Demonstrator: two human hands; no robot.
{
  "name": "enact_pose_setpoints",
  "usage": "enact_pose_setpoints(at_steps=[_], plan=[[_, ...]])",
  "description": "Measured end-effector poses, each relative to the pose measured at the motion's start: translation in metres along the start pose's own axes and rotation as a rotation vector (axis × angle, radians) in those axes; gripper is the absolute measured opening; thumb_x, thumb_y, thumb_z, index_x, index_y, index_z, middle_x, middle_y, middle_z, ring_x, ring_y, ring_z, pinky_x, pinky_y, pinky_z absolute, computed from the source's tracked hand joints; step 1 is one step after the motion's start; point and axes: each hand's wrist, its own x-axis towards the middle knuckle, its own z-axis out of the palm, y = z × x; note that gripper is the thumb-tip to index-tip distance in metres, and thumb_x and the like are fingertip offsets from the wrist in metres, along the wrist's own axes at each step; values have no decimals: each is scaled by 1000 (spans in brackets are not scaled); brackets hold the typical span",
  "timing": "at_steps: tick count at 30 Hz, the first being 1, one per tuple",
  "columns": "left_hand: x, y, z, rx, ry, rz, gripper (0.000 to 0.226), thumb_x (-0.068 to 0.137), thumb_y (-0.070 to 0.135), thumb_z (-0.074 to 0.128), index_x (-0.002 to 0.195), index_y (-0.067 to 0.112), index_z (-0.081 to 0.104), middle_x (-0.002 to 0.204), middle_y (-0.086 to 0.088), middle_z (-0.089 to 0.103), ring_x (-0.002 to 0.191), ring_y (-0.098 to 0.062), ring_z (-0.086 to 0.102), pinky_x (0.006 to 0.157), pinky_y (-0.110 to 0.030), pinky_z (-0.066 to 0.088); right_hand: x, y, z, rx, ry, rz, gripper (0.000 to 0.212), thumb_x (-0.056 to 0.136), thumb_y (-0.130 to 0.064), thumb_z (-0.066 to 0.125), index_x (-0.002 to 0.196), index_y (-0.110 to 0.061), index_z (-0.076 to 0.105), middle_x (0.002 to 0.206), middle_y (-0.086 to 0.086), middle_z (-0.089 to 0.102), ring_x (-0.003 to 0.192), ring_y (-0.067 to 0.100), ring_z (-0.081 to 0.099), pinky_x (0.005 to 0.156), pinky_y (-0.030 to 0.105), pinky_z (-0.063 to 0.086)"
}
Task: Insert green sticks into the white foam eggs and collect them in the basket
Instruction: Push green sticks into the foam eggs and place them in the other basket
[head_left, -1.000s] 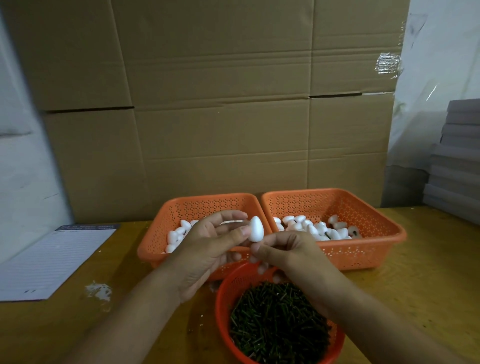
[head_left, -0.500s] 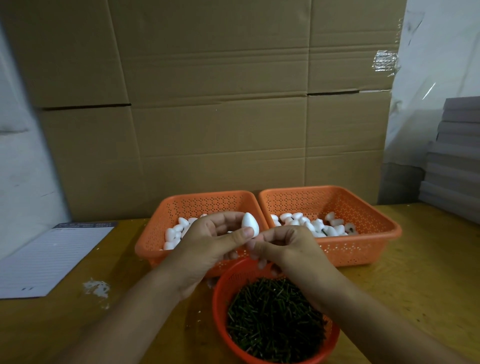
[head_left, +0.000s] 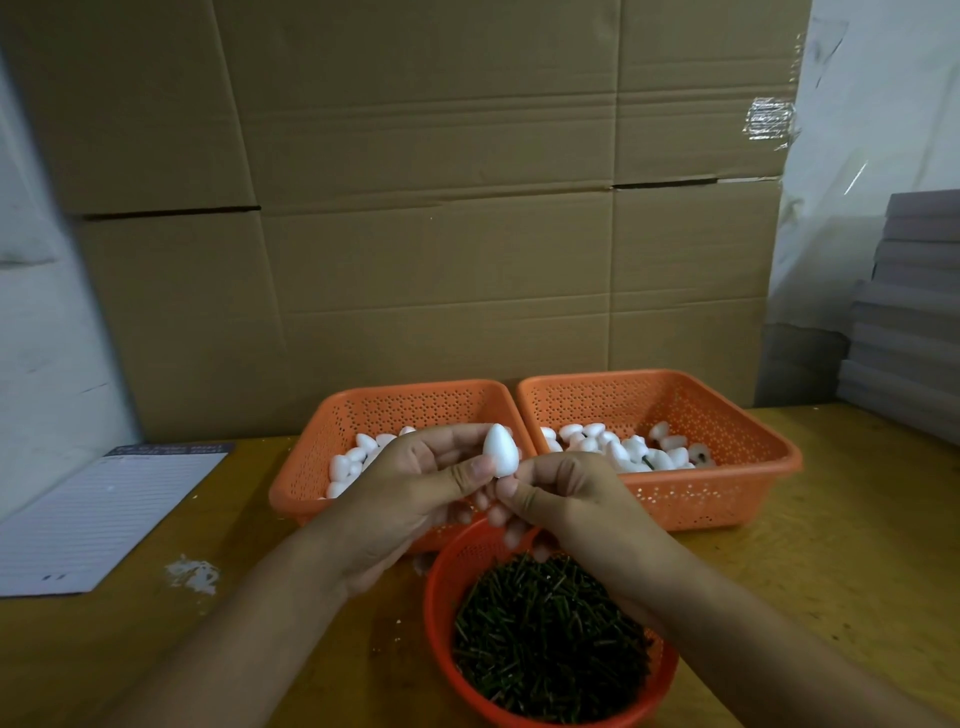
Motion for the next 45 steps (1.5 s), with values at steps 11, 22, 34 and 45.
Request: enact_pose_setpoints(at_steps=[11, 22, 34, 45], plan=[[1, 2, 4, 15, 135, 53, 34, 75, 30, 86, 108, 29, 74, 113, -6, 74, 81, -11, 67, 65, -21, 53, 2, 4, 0, 43, 146, -18, 15, 93, -13, 67, 82, -5, 73, 63, -2, 66, 54, 5, 57, 49, 19, 43], [-1, 2, 7, 67, 159, 69, 26, 77, 27, 79, 102, 26, 75, 99, -2, 75, 77, -10, 66, 63, -21, 53, 3, 6, -1, 33, 158, -12, 16, 93, -14, 68, 85, 0, 73, 63, -2, 67, 54, 5, 58, 49, 19, 44], [1, 0, 6, 3, 170, 18, 37, 74, 30, 79, 108, 17, 72, 95, -5, 73, 77, -10, 64, 64, -20, 52, 6, 7, -5, 14, 193, 11, 18, 94, -19, 66, 89, -5, 75, 73, 13, 70, 61, 12, 60, 52, 20, 46], [1, -1, 6, -15, 167, 28, 48, 72, 31, 79, 117, 14, 70, 96, -2, 74, 75, -8, 64, 61, -20, 52, 4, 9, -1, 13, 132, 2, 17, 96, -16, 63, 92, -2, 74, 74, -2, 72, 62, 6, 62, 51, 18, 45]])
